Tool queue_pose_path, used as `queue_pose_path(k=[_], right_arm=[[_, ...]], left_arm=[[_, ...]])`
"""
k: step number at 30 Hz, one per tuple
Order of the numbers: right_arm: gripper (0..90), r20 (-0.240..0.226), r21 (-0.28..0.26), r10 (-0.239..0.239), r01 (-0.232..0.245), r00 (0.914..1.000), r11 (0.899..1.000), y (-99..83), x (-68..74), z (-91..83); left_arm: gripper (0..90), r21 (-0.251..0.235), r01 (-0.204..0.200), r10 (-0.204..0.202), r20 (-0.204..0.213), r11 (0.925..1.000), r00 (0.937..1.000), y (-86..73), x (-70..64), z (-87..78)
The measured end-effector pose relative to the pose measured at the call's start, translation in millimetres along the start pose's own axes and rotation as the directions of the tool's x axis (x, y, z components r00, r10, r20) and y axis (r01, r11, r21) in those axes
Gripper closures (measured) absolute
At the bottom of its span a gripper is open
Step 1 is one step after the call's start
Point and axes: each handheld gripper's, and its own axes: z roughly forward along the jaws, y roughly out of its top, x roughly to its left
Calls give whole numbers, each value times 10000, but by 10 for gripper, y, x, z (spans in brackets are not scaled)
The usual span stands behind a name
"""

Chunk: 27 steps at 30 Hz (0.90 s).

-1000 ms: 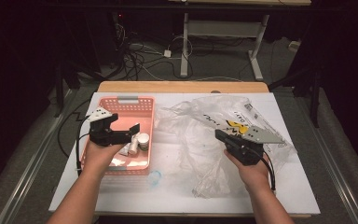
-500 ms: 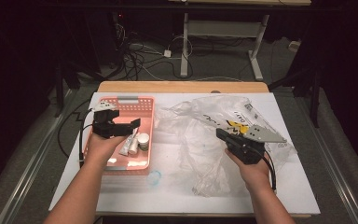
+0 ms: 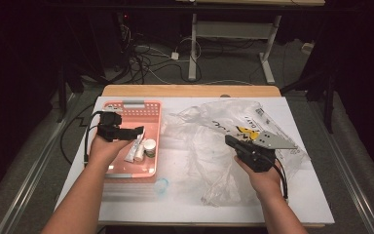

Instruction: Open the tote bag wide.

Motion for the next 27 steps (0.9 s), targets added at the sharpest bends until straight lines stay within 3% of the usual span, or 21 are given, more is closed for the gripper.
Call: queue_pose_path(k=[3, 6, 10, 27], right_arm=[[900, -6, 7, -17, 17, 10000, 10000, -6, 8, -4], [900, -20, 5, -41, 41, 10000, 10000, -1, 12, -9], [900, -39, 25, -57, 57, 10000, 10000, -5, 11, -8], [900, -49, 59, -3, 3, 10000, 10000, -17, 1, -7]], left_arm=[[66, 67, -158, 159, -173, 9999, 9997, -5, 10, -6], [118, 530, -321, 333, -217, 9981, 9992, -8, 6, 38], [159, 1004, -188, 210, -205, 9948, 9996, -16, 20, 111], [199, 1916, 18, -35, 87, 9815, 10000, -4, 41, 286]])
